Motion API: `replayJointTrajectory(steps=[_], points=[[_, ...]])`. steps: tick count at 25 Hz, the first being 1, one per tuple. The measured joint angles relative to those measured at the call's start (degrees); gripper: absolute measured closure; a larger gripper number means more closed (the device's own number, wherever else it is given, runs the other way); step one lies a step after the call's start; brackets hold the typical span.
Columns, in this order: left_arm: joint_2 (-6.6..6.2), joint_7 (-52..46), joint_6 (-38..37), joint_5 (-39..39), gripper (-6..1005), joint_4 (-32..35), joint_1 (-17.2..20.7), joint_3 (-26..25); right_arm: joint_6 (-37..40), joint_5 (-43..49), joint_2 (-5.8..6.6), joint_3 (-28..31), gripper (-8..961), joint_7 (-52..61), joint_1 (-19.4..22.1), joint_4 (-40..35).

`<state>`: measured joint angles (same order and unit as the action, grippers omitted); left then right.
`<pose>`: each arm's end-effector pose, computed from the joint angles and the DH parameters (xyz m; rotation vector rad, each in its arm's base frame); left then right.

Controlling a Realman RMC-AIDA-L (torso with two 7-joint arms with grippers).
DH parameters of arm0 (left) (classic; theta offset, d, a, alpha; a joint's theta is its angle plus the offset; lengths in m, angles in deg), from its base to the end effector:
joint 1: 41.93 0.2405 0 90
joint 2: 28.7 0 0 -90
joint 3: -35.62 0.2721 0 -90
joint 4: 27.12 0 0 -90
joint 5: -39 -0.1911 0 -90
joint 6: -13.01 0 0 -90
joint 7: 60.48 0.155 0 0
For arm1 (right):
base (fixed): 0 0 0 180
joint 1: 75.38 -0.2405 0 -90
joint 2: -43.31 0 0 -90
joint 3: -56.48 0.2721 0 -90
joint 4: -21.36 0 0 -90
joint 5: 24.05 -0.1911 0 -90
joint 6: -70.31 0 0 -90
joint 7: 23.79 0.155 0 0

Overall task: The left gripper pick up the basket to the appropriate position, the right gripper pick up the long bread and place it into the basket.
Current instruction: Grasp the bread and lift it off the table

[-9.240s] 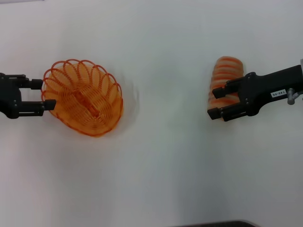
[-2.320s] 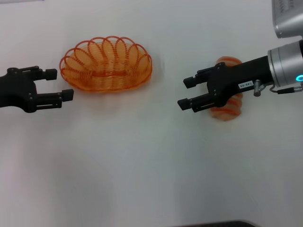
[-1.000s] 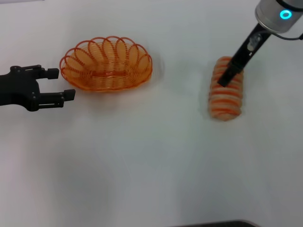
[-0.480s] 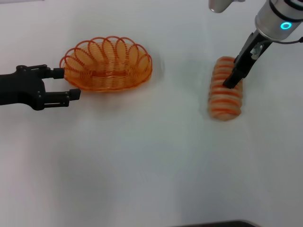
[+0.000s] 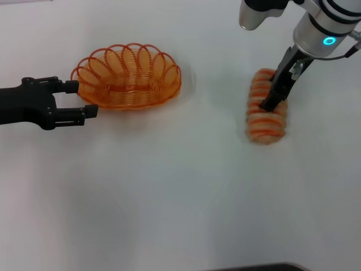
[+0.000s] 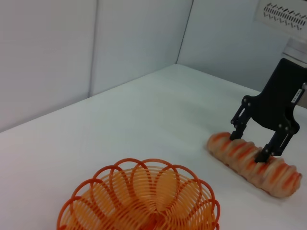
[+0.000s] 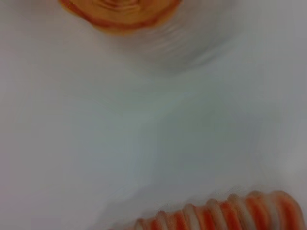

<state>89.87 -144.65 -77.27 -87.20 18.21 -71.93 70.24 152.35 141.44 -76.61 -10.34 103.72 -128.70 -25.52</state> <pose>-0.2814 0.3279 0.0042 -2.7202 -0.6720 -0.4539 0.2164 0.3983 -0.0342 -2.6492 0.6409 -0.8584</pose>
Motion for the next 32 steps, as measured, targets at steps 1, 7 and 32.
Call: replayJointTrajectory(steps=[1,7,32], points=[[0.0,-0.02,0.07,0.0,207,-0.05,-0.03,0.0,-0.01,-0.16,0.04,-0.01,210,-0.13,0.01,0.0],[0.03,-0.03,0.72,0.0,207,-0.96,-0.45,0.0,0.15,-0.31,0.05,0.27,304,-0.37,-0.01,0.05],[0.08,-0.04,0.81,0.0,207,-1.3,-0.54,1.32,1.39,-0.35,0.04,0.02,569,-0.27,0.63,0.12]])
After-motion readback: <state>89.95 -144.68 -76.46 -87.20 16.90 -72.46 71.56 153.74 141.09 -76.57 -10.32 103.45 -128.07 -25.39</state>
